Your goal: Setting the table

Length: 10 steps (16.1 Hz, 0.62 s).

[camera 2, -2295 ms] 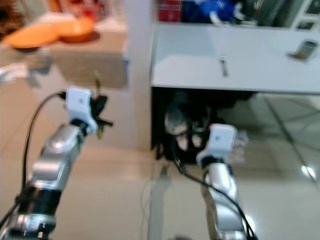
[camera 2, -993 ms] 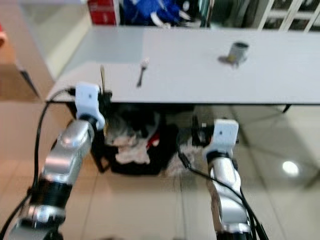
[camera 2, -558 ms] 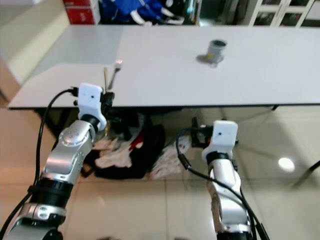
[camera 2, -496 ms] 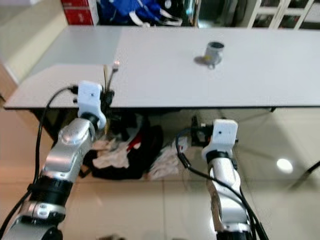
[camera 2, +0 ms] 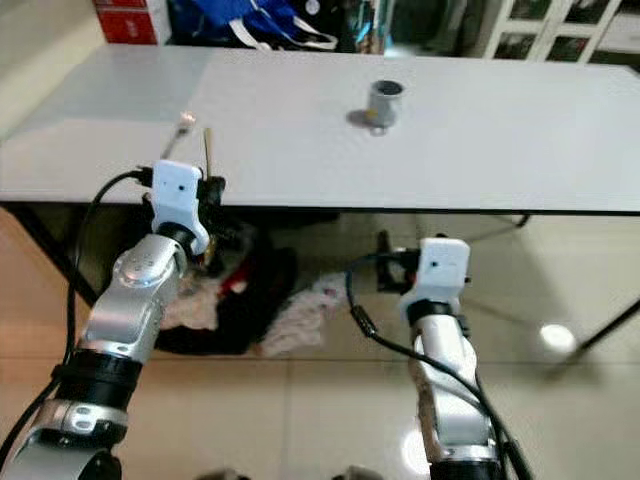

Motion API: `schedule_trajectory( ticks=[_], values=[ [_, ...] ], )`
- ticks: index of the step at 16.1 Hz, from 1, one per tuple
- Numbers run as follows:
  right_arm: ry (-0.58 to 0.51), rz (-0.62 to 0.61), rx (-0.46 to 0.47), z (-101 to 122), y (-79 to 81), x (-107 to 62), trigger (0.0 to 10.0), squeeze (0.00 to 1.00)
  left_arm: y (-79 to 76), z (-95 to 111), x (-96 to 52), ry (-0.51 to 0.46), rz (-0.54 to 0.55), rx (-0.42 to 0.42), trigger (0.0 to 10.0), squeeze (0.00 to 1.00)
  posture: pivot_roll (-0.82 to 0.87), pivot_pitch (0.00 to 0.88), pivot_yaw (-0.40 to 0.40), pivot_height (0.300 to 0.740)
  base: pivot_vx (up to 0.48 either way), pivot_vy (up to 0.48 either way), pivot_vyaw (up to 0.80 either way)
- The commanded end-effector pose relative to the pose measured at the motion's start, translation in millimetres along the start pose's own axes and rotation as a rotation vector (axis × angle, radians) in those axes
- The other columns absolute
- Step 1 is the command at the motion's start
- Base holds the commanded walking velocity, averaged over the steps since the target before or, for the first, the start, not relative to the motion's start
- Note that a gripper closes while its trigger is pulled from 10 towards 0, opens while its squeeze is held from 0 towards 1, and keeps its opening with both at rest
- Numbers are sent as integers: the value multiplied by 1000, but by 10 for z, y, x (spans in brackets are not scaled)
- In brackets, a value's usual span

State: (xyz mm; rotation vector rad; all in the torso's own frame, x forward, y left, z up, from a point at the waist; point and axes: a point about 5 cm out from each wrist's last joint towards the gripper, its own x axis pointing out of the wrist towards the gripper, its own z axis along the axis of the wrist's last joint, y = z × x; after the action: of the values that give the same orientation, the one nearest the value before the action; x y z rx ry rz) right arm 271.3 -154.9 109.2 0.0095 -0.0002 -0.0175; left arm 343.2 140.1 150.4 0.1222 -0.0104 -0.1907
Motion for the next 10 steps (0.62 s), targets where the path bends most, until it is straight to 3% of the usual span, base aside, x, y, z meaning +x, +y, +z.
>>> schedule_trajectory(
  ticks=[1,5,10],
  values=[
    [-4,8,-8,11,23,-13,10000,0,47,55,21,-21,13,-3,0,0,-104,0,27,727,0,-416,0],
    [0,6,-9,-3,20,-22,10000,0,60,78,32,-30,18,-17,0,0,-106,1,31,727,0,-88,0],
    [5,7,-6,-18,37,-22,10000,0,54,105,60,-37,14,-10,0,0,-110,5,34,727,477,0,0]
  ],
)
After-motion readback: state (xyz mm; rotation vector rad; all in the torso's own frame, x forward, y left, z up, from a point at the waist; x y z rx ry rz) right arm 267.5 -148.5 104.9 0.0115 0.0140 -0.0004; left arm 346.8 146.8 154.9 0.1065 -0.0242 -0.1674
